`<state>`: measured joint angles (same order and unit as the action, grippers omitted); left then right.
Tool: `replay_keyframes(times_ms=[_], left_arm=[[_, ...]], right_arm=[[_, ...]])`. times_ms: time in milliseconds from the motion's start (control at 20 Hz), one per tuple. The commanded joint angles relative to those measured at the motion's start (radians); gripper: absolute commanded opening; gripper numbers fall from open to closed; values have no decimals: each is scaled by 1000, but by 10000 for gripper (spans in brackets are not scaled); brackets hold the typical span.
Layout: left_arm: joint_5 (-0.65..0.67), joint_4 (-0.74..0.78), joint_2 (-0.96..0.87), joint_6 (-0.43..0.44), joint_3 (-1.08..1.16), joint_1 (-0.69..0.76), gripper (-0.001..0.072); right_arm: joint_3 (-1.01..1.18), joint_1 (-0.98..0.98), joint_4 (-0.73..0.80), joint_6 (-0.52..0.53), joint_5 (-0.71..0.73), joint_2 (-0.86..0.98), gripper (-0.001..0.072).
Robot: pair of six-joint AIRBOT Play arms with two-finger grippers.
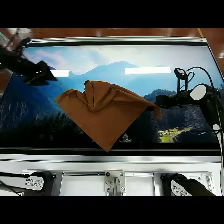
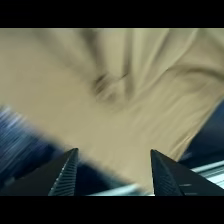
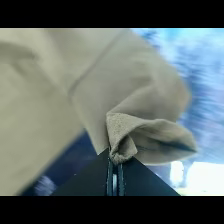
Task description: Fold the shirts.
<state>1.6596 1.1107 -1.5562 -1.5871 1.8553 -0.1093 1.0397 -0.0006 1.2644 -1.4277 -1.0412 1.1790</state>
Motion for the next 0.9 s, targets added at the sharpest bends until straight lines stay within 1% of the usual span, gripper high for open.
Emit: replay_keyframes(times_ms=[0,50,100,200,250,350,450,550,750,850], left_arm=[[76,78,234,34,-312,-51,713],[53,30,293,34,-482,-38,709],[-18,-35,356,31,-680,-11,709],[-237,-197,463,31,-1042,58,709],[-349,-273,504,32,-1191,93,709],[-493,-311,558,31,-1361,142,709],[-562,-335,572,30,-1441,180,708],[-684,-425,560,31,-1482,256,708],[-949,-605,509,31,-1488,488,707],[-1032,-635,461,30,-1488,600,707]], right_arm=[[2,3,124,-1,-88,-32,52],[0,5,119,-6,-93,-32,52],[0,5,99,-9,-93,-32,53],[0,5,53,-12,-89,-32,53],[0,5,27,-12,-92,-32,53],[0,5,-13,-11,-113,-32,53],[0,5,-21,-11,-132,-32,53],[0,5,-22,-12,-137,-32,53],[0,5,-41,-35,-155,-32,53],[0,5,-56,-35,-178,-32,53]])
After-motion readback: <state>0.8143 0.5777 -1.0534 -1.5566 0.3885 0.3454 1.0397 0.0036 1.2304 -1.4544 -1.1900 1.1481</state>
